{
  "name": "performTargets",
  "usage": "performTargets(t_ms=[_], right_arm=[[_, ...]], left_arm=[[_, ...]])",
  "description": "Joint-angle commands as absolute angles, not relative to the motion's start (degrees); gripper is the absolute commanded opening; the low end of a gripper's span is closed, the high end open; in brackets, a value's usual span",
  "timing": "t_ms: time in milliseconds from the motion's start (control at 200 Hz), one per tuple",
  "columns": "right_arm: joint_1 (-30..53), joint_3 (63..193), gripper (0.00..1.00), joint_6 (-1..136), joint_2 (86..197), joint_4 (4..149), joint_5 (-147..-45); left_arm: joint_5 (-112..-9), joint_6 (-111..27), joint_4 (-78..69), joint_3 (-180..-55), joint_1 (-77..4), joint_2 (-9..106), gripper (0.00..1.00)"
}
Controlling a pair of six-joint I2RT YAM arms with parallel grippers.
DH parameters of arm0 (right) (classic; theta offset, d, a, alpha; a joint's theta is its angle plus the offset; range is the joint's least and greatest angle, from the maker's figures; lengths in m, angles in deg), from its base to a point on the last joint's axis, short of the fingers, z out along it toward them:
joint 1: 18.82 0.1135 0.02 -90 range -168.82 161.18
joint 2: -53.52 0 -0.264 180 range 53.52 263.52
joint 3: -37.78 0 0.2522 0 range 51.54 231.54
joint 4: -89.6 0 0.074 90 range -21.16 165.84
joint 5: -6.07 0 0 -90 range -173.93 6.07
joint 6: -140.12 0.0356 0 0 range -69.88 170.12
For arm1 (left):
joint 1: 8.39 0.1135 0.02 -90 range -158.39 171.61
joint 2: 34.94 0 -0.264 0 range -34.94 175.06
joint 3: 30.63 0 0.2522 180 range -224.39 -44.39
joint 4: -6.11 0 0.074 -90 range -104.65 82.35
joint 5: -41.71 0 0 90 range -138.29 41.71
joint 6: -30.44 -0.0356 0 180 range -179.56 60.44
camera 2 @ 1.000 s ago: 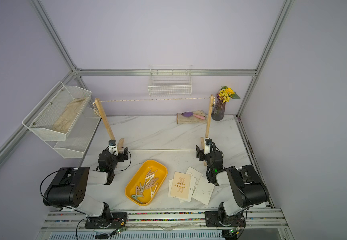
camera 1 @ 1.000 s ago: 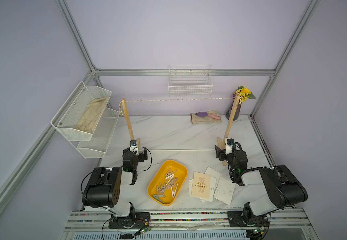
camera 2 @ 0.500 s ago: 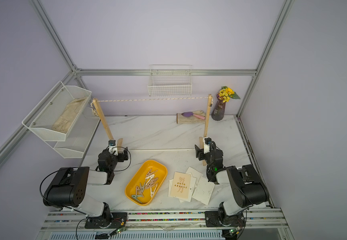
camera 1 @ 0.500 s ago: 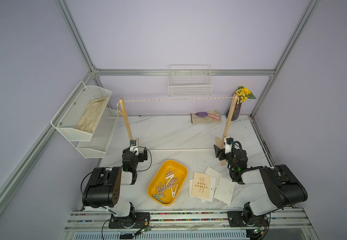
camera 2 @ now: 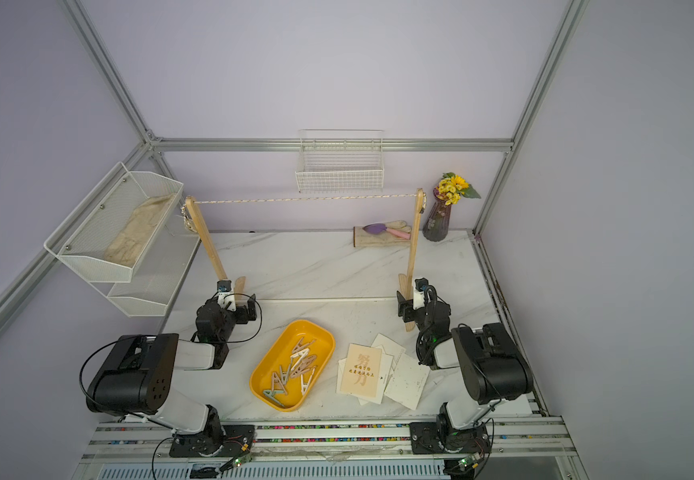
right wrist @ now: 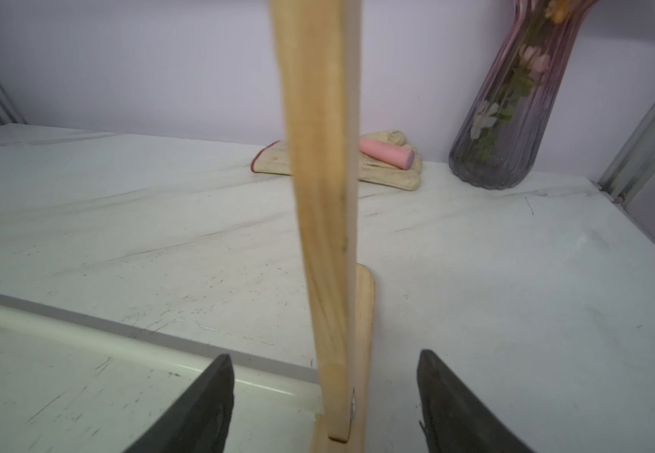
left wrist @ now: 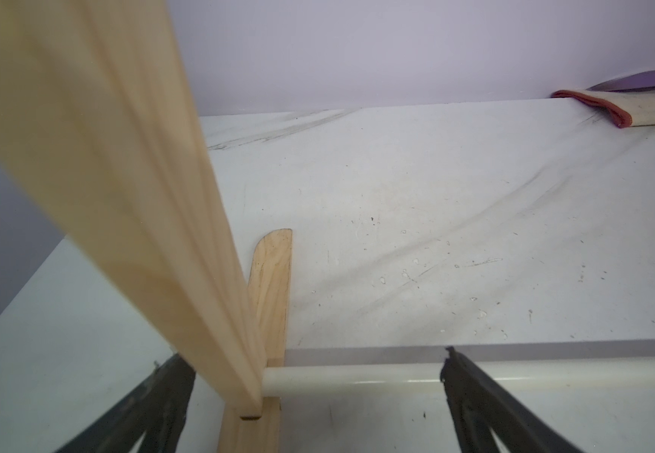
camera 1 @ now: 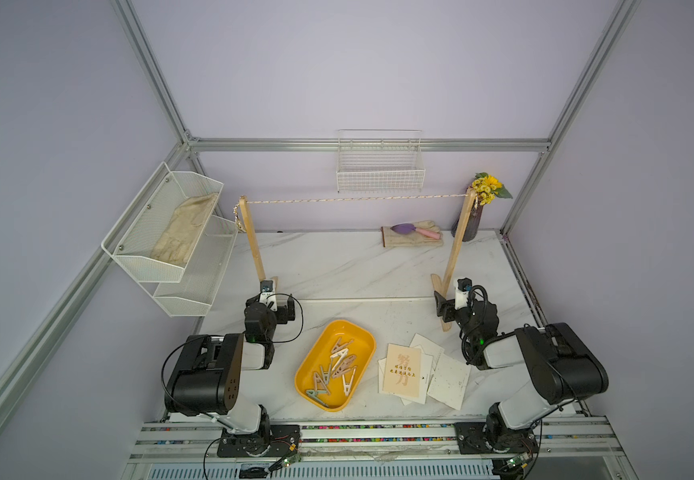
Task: Remove the postcards from the strings
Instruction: Reset both arms
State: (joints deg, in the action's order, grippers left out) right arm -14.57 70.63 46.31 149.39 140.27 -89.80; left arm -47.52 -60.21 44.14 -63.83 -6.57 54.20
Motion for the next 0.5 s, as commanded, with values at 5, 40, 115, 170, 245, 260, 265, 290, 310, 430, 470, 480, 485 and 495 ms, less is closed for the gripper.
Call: performTargets(t_ms=[5,40,115,170,245,260,265,290,310,430,470,480,485,495], right_arm=[[-17.63,72.28,0.75,48.91,156.38,148.94,-92.27],[-18.35,73.03,0.75,49.24,155.05,144.72,-92.91],[-19.64,74.63,0.76,49.61,155.43,142.48,-95.09],[-20.50,76.41,0.81,51.78,155.56,139.40,-94.36],[-20.84,77.68,0.97,51.46,155.30,136.69,-93.34],[-20.84,77.79,0.97,51.41,155.30,136.75,-93.26],[-20.84,77.71,0.97,51.43,155.30,136.75,-93.30],[-20.84,77.60,0.97,51.37,155.38,137.12,-93.33],[-20.82,77.60,0.97,51.38,155.39,137.11,-93.27],[-20.84,77.58,0.97,51.42,155.28,137.15,-93.17],[-20.84,77.56,0.97,51.35,155.29,137.18,-93.16],[-20.84,77.56,0.97,51.35,155.25,137.19,-93.16],[-20.84,77.51,0.97,51.35,155.23,137.19,-93.16],[-20.84,77.52,0.97,51.33,155.21,137.17,-93.12]], left_arm=[[-48.18,-59.71,46.45,-65.74,-6.13,54.66,1.00],[-48.29,-59.68,46.45,-65.70,-6.15,54.70,1.00],[-48.54,-59.56,46.70,-65.74,-5.97,54.88,1.00],[-48.63,-59.56,46.77,-65.73,-5.88,54.90,1.00],[-48.74,-59.56,46.91,-65.61,-5.85,54.91,0.99],[-48.78,-59.61,46.88,-65.64,-5.80,54.89,1.00],[-48.75,-59.58,46.91,-65.65,-5.82,54.88,1.00],[-48.73,-59.56,46.88,-65.65,-5.85,54.86,1.00],[-48.70,-59.56,46.93,-65.65,-5.83,54.89,1.00],[-48.81,-59.76,47.15,-65.52,-5.86,54.89,0.99],[-48.83,-59.76,47.28,-65.43,-5.83,54.93,0.99],[-48.82,-59.79,47.30,-65.40,-5.84,54.96,1.00],[-48.82,-59.76,47.29,-65.44,-5.84,54.97,1.00],[-48.88,-59.79,47.28,-65.47,-5.85,54.90,1.00]])
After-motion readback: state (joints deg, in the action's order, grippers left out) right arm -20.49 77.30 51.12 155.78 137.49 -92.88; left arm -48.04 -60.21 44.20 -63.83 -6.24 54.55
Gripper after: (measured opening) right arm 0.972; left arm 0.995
